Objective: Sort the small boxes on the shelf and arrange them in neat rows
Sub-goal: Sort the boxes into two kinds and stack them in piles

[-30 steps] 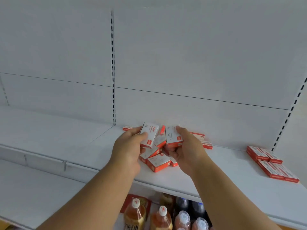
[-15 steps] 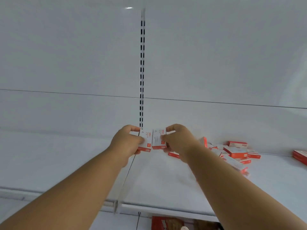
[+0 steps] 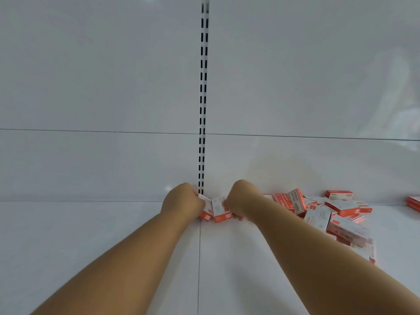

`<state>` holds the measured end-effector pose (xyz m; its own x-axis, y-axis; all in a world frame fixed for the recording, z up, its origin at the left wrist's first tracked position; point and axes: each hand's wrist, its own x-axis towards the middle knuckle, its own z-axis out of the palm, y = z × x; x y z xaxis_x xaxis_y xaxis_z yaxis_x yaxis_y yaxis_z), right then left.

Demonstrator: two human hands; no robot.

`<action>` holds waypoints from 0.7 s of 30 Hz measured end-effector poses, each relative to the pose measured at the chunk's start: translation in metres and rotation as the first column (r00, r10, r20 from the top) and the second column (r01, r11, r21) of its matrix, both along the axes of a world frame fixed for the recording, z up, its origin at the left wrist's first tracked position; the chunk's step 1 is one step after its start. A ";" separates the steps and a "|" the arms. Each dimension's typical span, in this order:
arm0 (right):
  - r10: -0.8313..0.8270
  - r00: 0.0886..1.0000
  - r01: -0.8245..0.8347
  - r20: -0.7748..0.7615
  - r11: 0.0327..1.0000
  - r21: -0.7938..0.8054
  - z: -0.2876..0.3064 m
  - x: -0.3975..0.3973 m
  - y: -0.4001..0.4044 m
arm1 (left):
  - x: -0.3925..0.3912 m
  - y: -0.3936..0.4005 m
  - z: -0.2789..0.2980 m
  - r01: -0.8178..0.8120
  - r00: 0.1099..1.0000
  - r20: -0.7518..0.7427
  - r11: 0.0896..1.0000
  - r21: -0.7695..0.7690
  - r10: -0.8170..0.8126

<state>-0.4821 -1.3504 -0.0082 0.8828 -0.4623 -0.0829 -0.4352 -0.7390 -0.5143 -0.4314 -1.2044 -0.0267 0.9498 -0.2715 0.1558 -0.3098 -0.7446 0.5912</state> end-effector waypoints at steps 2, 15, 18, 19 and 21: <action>-0.005 0.999 -0.003 -0.049 0.987 -0.160 -0.003 0.005 0.003 | 0.008 0.004 -0.001 0.006 0.999 0.044 0.995 0.095 -0.010; -0.003 0.993 0.031 0.115 0.970 -0.242 0.009 -0.002 -0.012 | 0.008 -0.003 0.006 0.088 0.950 0.280 0.979 0.185 -0.139; 0.002 0.998 0.017 0.067 0.959 -0.283 0.015 -0.015 -0.026 | 0.003 -0.014 0.011 0.224 0.928 0.271 0.964 0.140 -0.255; 0.022 0.999 -0.013 0.024 0.951 -0.310 0.016 -0.018 -0.029 | 0.002 -0.019 0.010 0.254 0.923 0.263 0.958 0.135 -0.281; 0.061 0.996 -0.082 -0.064 0.917 -0.390 0.015 -0.025 -0.033 | 0.000 -0.031 0.008 0.295 0.913 0.248 0.944 0.144 -0.323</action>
